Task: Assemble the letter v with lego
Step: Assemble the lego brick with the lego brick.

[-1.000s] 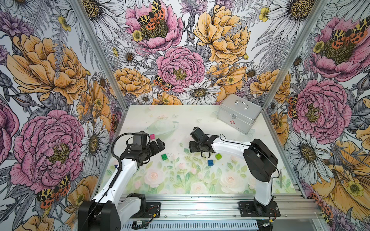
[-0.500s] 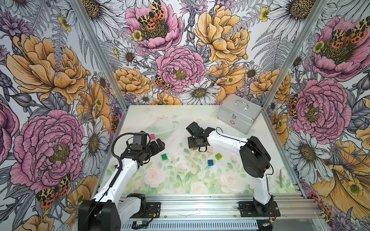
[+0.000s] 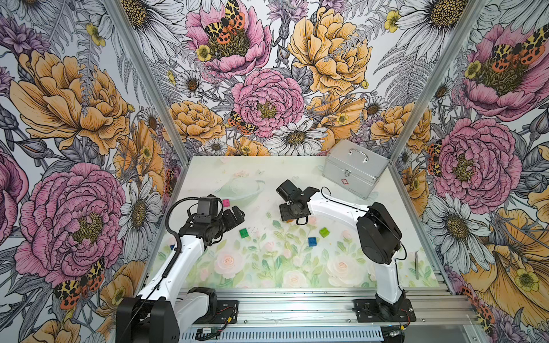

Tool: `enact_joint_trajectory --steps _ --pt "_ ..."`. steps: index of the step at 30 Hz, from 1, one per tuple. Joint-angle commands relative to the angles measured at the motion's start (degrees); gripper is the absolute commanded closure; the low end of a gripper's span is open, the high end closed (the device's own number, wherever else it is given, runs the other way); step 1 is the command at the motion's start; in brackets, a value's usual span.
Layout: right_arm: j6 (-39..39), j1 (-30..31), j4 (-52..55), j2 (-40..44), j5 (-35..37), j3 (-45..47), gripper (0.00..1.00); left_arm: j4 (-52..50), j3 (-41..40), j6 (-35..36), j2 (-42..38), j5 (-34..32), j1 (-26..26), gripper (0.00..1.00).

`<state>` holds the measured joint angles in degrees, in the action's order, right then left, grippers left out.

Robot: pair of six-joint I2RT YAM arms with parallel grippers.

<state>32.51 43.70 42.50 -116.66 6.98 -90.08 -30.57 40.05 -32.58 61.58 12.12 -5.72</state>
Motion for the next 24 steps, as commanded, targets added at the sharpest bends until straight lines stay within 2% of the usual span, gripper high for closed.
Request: enact_joint_trajectory --steps 1,24 --pt "-1.8 0.4 -2.0 1.0 -2.7 1.4 0.81 1.2 -0.6 1.6 -1.0 1.1 0.5 0.01" --pt "-2.6 -0.4 -3.0 -3.0 -2.9 0.3 0.81 1.2 -0.7 1.6 -0.9 0.9 0.6 0.01"
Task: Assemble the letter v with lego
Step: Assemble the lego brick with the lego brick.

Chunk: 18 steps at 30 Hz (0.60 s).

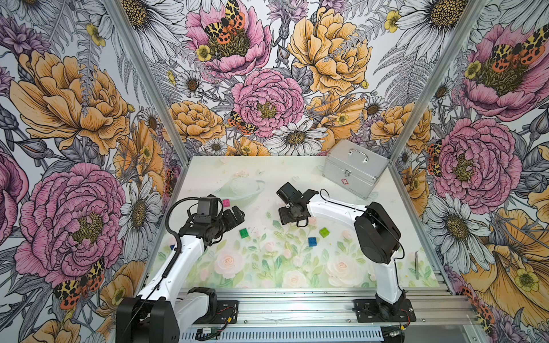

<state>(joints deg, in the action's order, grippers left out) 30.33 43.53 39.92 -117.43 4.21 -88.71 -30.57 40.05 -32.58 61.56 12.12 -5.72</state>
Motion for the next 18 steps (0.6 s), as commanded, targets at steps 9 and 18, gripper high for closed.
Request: enact_joint_trajectory --steps 9,18 --pt "-1.0 -0.5 -0.4 -3.1 -0.2 -0.7 0.81 1.1 -0.8 1.6 -0.9 0.9 0.5 0.01" --pt "-4.9 -2.4 -2.6 -0.8 -4.7 2.9 0.81 1.2 -0.7 1.7 -0.8 0.9 0.5 0.01"
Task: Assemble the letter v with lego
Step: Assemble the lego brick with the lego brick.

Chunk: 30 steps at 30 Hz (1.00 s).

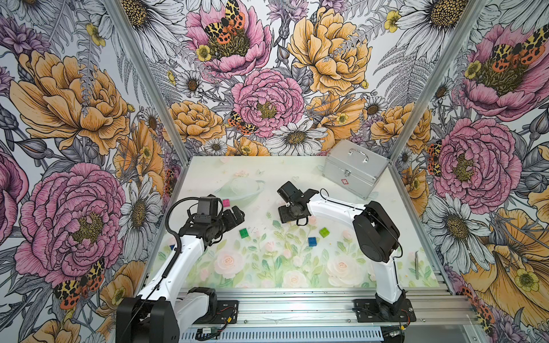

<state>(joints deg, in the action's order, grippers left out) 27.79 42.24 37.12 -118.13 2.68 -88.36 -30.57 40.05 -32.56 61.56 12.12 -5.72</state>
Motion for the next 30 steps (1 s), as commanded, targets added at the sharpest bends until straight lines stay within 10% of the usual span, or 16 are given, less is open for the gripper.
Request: enact_joint_trajectory --steps 1,30 --pt "-3.2 -1.5 0.1 0.3 -3.7 2.8 0.81 1.2 -0.6 1.7 -0.8 0.9 0.6 0.01" --pt "-3.4 -2.0 -1.6 0.0 -3.7 8.5 0.82 1.1 -0.6 1.8 0.0 0.8 0.5 0.01"
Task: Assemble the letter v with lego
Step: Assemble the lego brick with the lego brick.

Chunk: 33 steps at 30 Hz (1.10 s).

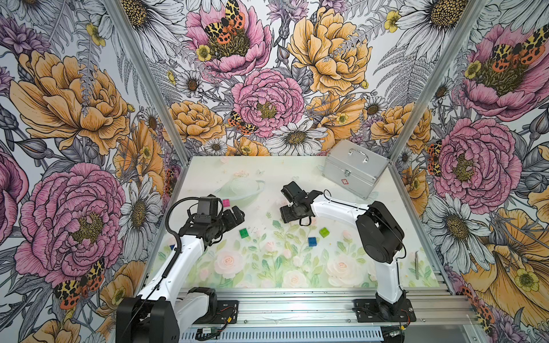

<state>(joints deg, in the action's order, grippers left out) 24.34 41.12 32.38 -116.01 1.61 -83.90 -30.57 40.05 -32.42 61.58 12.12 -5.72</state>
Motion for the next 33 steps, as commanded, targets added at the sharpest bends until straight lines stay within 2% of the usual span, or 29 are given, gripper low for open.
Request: enact_joint_trajectory --steps 1,12,21,25,33 --pt "0.1 -1.1 2.8 -1.9 -2.9 4.6 0.81 1.1 -0.6 1.7 -0.2 0.9 0.5 0.01" --pt "-1.8 -0.5 5.6 -1.2 -3.3 4.5 0.82 1.2 -0.7 1.7 -0.2 0.8 0.5 0.01" --pt "2.0 -0.4 10.1 -0.9 -2.2 2.6 0.81 1.2 -0.7 1.7 -0.2 0.7 0.5 0.01" --pt "1.5 -0.1 10.0 -2.5 -2.8 1.7 0.81 1.2 -0.8 1.7 -0.4 0.7 0.5 0.01" --pt "6.6 0.2 12.3 -5.4 -0.7 1.0 0.81 1.2 -0.8 1.7 -0.6 0.7 0.5 0.01"
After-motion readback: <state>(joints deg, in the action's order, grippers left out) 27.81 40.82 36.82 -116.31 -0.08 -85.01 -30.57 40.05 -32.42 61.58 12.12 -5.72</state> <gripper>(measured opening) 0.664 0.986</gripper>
